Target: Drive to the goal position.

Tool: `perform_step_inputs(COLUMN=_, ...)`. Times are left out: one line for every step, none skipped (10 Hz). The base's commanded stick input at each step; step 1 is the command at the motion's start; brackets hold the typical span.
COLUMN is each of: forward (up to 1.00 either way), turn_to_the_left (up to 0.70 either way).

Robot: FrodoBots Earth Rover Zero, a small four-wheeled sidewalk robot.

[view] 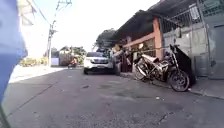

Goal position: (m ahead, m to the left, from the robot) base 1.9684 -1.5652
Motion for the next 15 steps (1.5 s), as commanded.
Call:
perform_step_inputs(forward=0.00, turn_to_the_left=0.84)
perform_step_inputs(forward=0.19, turn_to_the_left=0.81)
perform_step_inputs(forward=0.73, turn_to_the_left=0.43)
perform_step_inputs(forward=0.84, turn_to_the_left=0.32)
perform_step_inputs(forward=0.84, turn_to_the_left=0.32)
perform_step_inputs(forward=0.84, turn_to_the_left=0.32)
perform_step_inputs(forward=0.84, turn_to_the_left=0.32)
perform_step_inputs(forward=0.84, turn_to_the_left=0.31)
perform_step_inputs(forward=0.84, turn_to_the_left=0.31)
perform_step_inputs(forward=0.84, turn_to_the_left=0.31)
perform_step_inputs(forward=0.84, turn_to_the_left=0.31)
perform_step_inputs(forward=0.82, turn_to_the_left=0.23)
perform_step_inputs(forward=0.80, turn_to_the_left=-0.01)
perform_step_inputs(forward=0.78, turn_to_the_left=-0.01)
perform_step_inputs(forward=0.78, turn_to_the_left=-0.01)
